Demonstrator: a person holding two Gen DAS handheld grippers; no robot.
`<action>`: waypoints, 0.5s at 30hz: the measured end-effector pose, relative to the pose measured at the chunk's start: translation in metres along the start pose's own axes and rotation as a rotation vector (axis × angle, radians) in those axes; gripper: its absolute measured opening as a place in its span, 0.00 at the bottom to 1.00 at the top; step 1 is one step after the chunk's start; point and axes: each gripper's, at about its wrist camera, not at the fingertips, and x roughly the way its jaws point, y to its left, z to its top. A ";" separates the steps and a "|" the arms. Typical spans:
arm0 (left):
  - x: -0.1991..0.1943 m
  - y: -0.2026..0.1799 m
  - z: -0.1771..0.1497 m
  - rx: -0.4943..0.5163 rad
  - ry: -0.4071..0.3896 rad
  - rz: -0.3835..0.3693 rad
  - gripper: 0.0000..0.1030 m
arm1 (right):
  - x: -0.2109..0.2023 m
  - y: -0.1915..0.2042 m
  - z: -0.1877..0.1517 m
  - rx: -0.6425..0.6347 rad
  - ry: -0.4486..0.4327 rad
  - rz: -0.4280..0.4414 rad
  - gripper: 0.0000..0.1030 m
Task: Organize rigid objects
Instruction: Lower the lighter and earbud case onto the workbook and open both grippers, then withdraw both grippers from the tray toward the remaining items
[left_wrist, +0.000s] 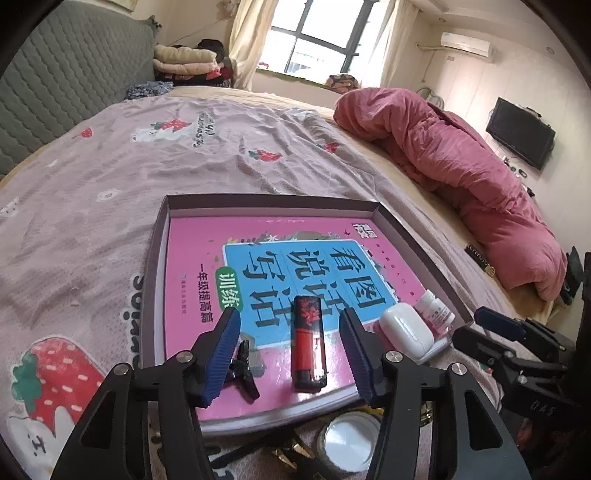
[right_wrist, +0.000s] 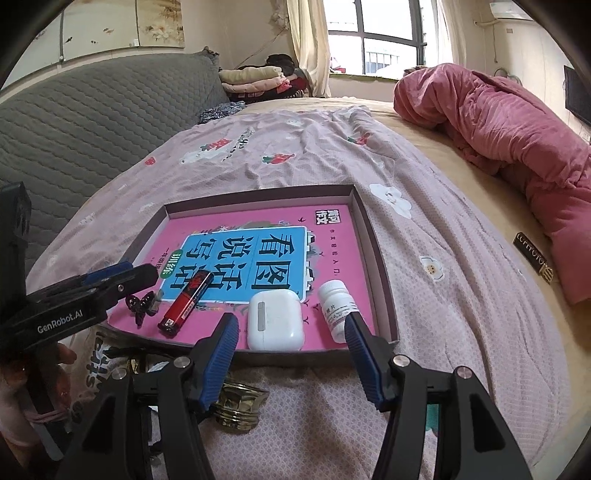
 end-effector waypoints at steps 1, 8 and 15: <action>-0.001 0.000 -0.001 0.002 0.001 0.002 0.57 | -0.001 -0.001 0.001 0.002 -0.001 0.002 0.57; -0.010 -0.003 -0.010 0.024 -0.003 0.035 0.58 | -0.014 -0.005 -0.001 0.004 -0.019 0.009 0.57; -0.040 -0.007 -0.013 0.023 -0.062 0.042 0.58 | -0.029 -0.012 -0.002 0.018 -0.045 0.032 0.58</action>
